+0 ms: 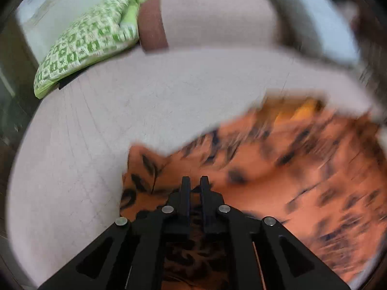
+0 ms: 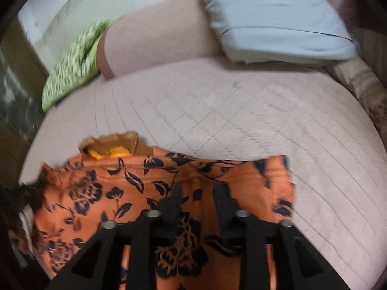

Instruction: Fold small clothes

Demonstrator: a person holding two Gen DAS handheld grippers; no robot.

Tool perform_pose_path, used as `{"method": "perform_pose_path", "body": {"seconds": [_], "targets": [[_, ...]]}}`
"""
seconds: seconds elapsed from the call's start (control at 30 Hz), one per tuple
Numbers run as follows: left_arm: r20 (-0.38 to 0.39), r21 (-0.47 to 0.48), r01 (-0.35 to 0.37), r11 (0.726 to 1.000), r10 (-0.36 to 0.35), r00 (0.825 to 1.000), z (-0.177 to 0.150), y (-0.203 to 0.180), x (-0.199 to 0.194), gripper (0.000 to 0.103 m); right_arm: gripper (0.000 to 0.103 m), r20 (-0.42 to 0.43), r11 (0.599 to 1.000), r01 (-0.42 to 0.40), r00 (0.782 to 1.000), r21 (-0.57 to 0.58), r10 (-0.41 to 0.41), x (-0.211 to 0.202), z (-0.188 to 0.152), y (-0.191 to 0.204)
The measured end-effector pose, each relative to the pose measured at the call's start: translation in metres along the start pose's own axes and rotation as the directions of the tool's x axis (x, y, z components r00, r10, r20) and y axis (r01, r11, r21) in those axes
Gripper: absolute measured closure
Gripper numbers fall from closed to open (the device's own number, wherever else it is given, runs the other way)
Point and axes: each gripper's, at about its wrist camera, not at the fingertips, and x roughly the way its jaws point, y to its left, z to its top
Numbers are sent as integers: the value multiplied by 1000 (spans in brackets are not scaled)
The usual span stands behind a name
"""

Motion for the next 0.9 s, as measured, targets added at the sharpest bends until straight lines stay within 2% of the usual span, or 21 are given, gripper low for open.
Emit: {"method": "perform_pose_path", "body": {"seconds": [0.03, 0.07, 0.1, 0.13, 0.27, 0.3, 0.37, 0.43, 0.47, 0.5, 0.53, 0.57, 0.6, 0.63, 0.67, 0.7, 0.73, 0.77, 0.8, 0.87, 0.9], "targets": [[13, 8, -11, 1000, 11, 1000, -2, 1, 10, 96, 43, 3, 1000, -12, 1000, 16, 12, -3, -4, -5], [45, 24, -39, 999, 38, 998, -3, -1, 10, 96, 42, -26, 1000, -20, 999, 19, 21, 2, -6, -10], [45, 38, -60, 997, 59, 997, -1, -4, 9, 96, 41, -129, 1000, 8, 992, 16, -5, 20, -10, -17], [39, 27, -66, 997, 65, 997, 2, -5, 4, 96, 41, -182, 999, 37, 983, 18, -33, 32, -13, -25], [38, -77, -36, 996, 40, 998, -2, 13, -23, 97, 42, -64, 988, -19, 998, 156, 29, -8, -14, -45], [60, -102, -20, 995, 26, 998, -8, 18, -35, 97, 42, -43, 988, -49, 998, 144, 56, -20, -16, -42], [122, -151, 66, 986, -48, 991, -25, 25, -65, 97, 41, -25, 985, -125, 991, 115, 129, -39, -24, -33], [119, -120, 99, 988, -84, 989, -46, 17, -76, 95, 37, -53, 964, -237, 968, 120, 244, -47, -45, -28], [98, -101, 98, 990, -88, 991, -54, 16, -69, 95, 37, -93, 959, -253, 960, 125, 265, -43, -58, -28], [64, -83, 77, 994, -71, 995, -63, 14, -62, 94, 37, -155, 973, -199, 964, 120, 216, -34, -75, -33], [4, -76, 40, 996, -40, 999, -72, 16, -42, 94, 41, -198, 985, -124, 969, 116, 145, -23, -91, -46], [22, -90, 50, 995, -48, 999, -76, 22, -37, 97, 54, -165, 981, -122, 975, 150, 147, -24, -99, -59], [30, -100, 51, 994, -48, 998, -76, 26, -39, 100, 79, -146, 971, -113, 979, 211, 145, -29, -101, -71], [18, -129, 28, 991, -26, 999, -74, 29, -50, 101, 79, -123, 955, -105, 982, 278, 143, -42, -100, -77], [31, -152, 26, 988, -21, 999, -73, 31, -62, 101, 75, -104, 958, -88, 987, 272, 120, -52, -99, -75], [66, -167, 38, 985, -27, 997, -73, 31, -77, 93, 64, -65, 974, -76, 994, 215, 92, -70, -98, -63], [104, -172, 47, 984, -29, 994, -76, 30, -93, 88, 35, -48, 976, -91, 994, 196, 102, -80, -100, -56], [128, -179, 70, 981, -48, 991, -80, 29, -106, 73, 25, -35, 974, -114, 992, 198, 123, -88, -103, -51], [146, -198, 101, 975, -72, 987, -87, 29, -117, 55, 23, -13, 962, -165, 985, 217, 172, -97, -113, -46], [194, -300, 190, 935, -135, 972, -109, 32, -133, 45, 23, 19, 920, -258, 964, 294, 264, -105, -139, -42], [219, -361, 238, 901, -166, 961, -123, 32, -139, 45, 23, 38, 883, -292, 953, 366, 300, -103, -156, -43]]}}
